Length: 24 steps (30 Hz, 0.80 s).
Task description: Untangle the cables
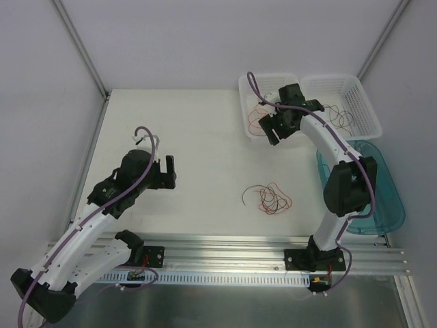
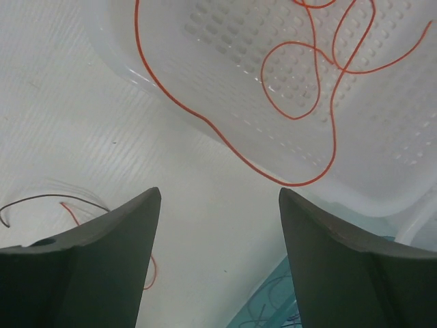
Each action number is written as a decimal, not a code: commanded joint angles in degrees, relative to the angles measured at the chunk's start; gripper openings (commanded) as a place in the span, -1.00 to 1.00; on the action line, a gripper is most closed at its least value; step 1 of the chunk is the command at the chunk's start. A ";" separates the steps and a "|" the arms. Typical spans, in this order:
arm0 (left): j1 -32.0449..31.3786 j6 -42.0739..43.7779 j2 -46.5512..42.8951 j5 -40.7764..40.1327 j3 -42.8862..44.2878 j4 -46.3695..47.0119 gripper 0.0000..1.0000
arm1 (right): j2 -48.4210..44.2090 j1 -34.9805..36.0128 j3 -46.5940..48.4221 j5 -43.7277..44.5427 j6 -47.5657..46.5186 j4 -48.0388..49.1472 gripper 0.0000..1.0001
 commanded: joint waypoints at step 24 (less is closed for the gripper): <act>1.04 3.37 2.14 -3.70 -3.82 0.29 0.98 | 9.54 0.48 10.43 -2.16 -13.74 -3.43 -0.42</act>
